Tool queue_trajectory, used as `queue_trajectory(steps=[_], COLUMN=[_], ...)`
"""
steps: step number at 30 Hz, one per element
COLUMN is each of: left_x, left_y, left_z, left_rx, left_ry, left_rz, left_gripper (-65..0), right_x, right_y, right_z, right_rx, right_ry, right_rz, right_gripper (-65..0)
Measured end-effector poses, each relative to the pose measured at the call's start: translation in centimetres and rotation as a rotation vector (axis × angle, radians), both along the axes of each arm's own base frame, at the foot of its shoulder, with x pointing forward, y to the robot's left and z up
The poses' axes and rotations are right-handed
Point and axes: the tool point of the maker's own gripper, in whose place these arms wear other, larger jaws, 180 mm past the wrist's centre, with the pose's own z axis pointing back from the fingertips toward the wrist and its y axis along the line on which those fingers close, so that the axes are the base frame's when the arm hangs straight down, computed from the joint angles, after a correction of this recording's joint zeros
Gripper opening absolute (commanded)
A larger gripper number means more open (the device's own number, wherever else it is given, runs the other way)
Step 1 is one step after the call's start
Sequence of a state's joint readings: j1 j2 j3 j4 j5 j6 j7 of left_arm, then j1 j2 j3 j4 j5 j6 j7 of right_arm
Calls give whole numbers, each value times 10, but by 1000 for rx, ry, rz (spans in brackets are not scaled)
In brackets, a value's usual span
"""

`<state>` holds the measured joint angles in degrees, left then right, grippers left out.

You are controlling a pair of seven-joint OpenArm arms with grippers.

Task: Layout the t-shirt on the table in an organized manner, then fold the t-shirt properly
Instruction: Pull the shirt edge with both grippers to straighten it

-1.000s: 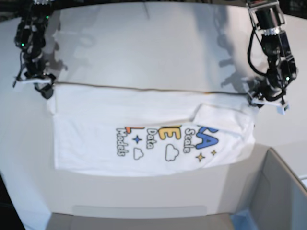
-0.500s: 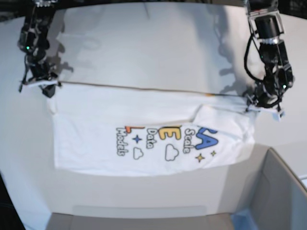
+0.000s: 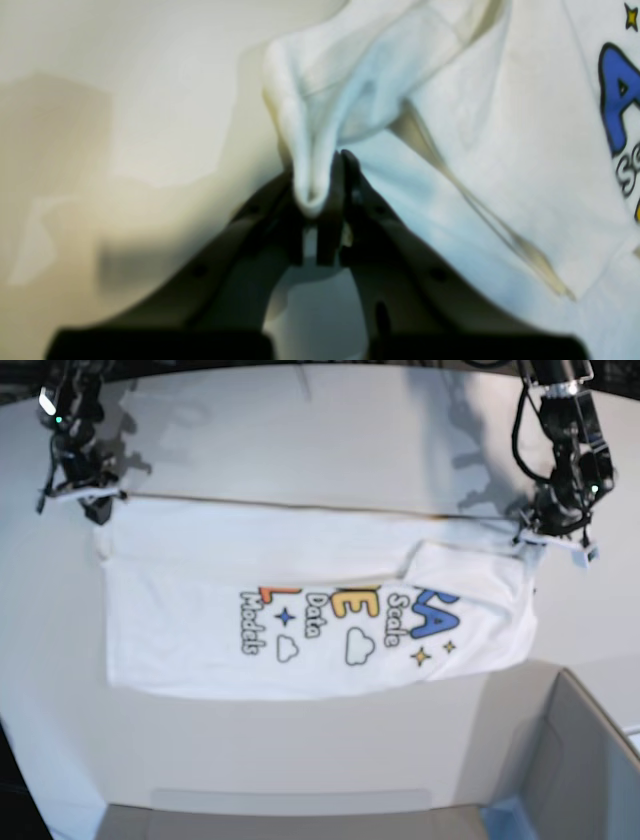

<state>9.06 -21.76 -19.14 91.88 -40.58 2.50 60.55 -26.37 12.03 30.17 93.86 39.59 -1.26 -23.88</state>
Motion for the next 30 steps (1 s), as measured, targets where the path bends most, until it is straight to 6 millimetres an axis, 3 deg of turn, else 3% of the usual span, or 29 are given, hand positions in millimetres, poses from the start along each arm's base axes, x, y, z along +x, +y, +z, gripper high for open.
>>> queue_trajectory(steps=[10,16,19,23,25,30], left_x=[-44,-74,-87,-89,-89,-77], left_y=[7,3,3,3,3,0], left_z=[23,9,4,3,4,25], left_rx=[1,-14,-15,-12,-11,33], left_ry=[35,111,143,149,146,88], left_rz=[29,24,25,24,23,-10], left_gripper=[-650,-650,-650,-650,-597,-397], right_x=[-47,-64,-68,-68,-68,-68], right_y=[7,-24,-25,-24,-24,-25], right_z=[-2,4,3,2,2,2], right_rx=[-25,-51,-53,-58,-58,-66], right_ry=[76,78,89,91,91,94], right_rz=[33,-61,-65,-60,-59,-58], right_gripper=[-650,-650,-650,-650,-628,-430])
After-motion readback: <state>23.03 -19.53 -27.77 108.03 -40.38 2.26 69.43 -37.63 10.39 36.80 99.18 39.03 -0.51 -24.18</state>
